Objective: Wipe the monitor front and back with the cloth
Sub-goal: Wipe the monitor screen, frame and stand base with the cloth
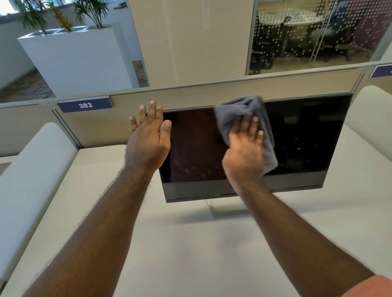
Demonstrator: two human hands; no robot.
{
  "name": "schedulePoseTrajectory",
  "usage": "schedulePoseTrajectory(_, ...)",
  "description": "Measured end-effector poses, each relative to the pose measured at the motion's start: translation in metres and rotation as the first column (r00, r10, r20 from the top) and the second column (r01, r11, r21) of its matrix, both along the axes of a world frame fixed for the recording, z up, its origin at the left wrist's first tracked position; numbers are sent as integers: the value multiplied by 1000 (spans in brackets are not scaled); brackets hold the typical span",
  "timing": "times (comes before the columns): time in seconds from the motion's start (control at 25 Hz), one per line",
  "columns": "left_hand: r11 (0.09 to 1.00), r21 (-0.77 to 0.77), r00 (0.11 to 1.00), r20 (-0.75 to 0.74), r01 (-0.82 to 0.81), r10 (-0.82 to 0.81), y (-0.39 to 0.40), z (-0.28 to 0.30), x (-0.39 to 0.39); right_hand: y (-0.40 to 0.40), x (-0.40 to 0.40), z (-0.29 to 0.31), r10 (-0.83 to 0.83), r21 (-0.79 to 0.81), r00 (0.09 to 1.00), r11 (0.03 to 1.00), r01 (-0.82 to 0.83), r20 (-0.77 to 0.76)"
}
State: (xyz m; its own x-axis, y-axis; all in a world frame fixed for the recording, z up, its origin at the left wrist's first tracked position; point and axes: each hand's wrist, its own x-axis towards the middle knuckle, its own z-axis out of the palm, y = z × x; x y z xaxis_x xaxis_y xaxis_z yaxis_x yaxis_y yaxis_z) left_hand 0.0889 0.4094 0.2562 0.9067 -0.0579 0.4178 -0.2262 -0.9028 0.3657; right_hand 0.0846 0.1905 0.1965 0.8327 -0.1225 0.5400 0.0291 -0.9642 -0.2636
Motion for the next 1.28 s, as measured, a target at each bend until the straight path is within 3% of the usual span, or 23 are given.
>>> schedulePoseTrajectory(0.08, 1000, 30, 1000, 0, -2, 2, -3, 0, 0, -37, 2, 14, -156, 199, 988, 967, 156, -19)
schedulePoseTrajectory(0.2, 998, 55, 1000, 8, 8, -9, -10, 0, 1, -59, 10, 36, -194, 359, 981, 916, 181, -1)
schedulePoseTrajectory(0.4, 998, 52, 1000, 1, 27, -27, -20, -2, 3, 5, 9, 47, 8, 143, 1000, 990, -9, 13)
schedulePoseTrajectory(0.6, 996, 90, 1000, 2, -16, 16, -3, -5, 2, 45, 0, 29, 237, 6, 969, 971, -237, -63)
schedulePoseTrajectory(0.72, 994, 96, 999, -8, -45, 46, 9, -4, 1, 16, 3, 33, 129, 16, 989, 992, -128, -73)
schedulePoseTrajectory(0.88, 997, 42, 998, -21, -61, 62, 20, -4, 2, -11, 6, 60, -26, 186, 996, 982, 42, -91)
schedulePoseTrajectory(1.0, 997, -55, 997, -47, -56, 54, 25, -4, 3, 17, 15, 87, 144, 145, 973, 982, -118, -180)
schedulePoseTrajectory(1.16, 974, -224, 998, -61, -26, 12, 28, -3, -1, 91, 18, 111, 414, 17, 860, 903, -429, -297)
schedulePoseTrajectory(1.28, 953, -303, 999, -51, -16, 1, 27, -1, -2, 109, 17, 115, 476, -27, 827, 862, -506, -300)
